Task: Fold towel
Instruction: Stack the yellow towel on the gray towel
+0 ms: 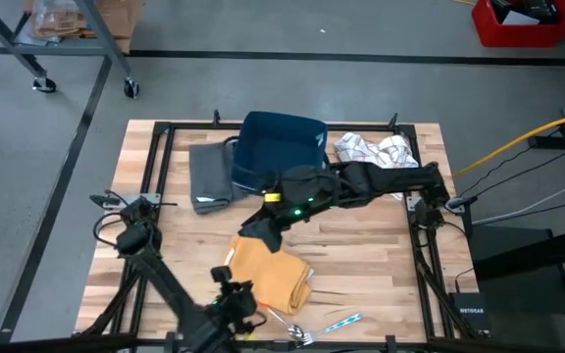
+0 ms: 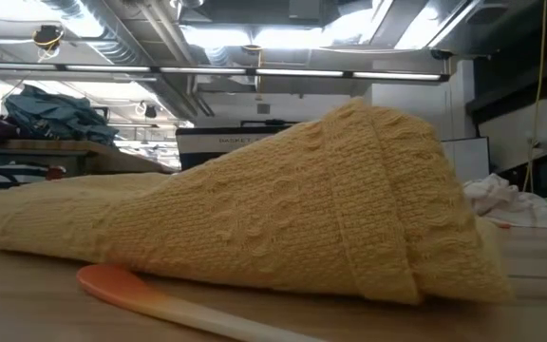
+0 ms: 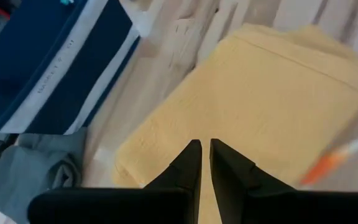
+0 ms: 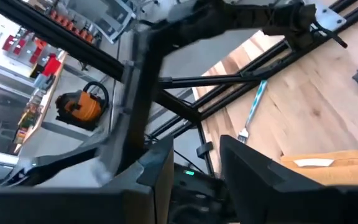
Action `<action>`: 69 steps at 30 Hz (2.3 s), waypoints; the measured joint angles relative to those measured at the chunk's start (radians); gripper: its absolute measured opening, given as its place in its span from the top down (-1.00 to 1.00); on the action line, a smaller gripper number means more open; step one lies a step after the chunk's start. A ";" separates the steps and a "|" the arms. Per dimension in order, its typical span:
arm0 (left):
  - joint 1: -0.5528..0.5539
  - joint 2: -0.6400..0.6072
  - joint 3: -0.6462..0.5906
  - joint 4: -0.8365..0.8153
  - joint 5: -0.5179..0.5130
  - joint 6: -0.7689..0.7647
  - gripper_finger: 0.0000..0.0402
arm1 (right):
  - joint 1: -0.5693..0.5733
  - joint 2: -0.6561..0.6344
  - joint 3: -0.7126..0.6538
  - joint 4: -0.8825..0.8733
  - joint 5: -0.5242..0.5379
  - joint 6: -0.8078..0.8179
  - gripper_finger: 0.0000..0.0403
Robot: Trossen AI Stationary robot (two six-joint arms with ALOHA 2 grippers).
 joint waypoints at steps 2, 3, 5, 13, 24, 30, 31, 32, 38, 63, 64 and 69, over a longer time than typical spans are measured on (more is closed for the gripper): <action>0.036 0.000 -0.030 0.074 0.003 0.031 0.87 | 0.007 -0.021 0.000 -0.016 0.013 0.001 0.34; 0.054 0.000 -0.050 0.130 0.010 0.062 0.87 | 0.008 -0.032 0.000 -0.022 0.022 0.003 0.34; 0.089 0.000 -0.081 0.223 0.036 0.143 0.87 | 0.015 -0.050 0.000 -0.045 0.051 0.006 0.34; 0.232 0.000 -0.197 0.638 0.234 0.480 0.87 | 0.032 -0.092 0.000 -0.154 0.177 0.040 0.34; 0.349 -0.008 -0.336 0.617 0.447 0.565 0.87 | 0.032 -0.090 -0.001 -0.358 0.195 0.107 0.34; 0.356 -0.012 -0.391 0.448 0.433 0.629 0.87 | 0.032 -0.090 -0.001 -0.409 0.211 0.107 0.34; 0.357 -0.018 -0.399 0.429 0.430 0.641 0.87 | 0.032 -0.090 -0.002 -0.410 0.211 0.107 0.34; 0.357 -0.021 -0.405 0.414 0.427 0.652 0.87 | 0.032 -0.090 -0.002 -0.408 0.211 0.107 0.34; 0.352 -0.045 -0.439 0.310 0.436 0.669 0.87 | 0.032 -0.090 -0.002 -0.410 0.225 0.107 0.34; -0.012 -0.413 -0.439 0.286 0.445 -0.122 0.87 | 0.031 -0.059 -0.321 -0.307 0.449 0.106 0.34; -0.033 -0.411 -0.439 0.286 0.446 -0.164 0.87 | 0.031 -0.058 -0.348 -0.274 0.447 0.106 0.34; -0.134 -0.410 -0.440 0.218 0.306 -0.578 0.87 | 0.031 -0.058 -0.485 -0.125 0.381 0.106 0.34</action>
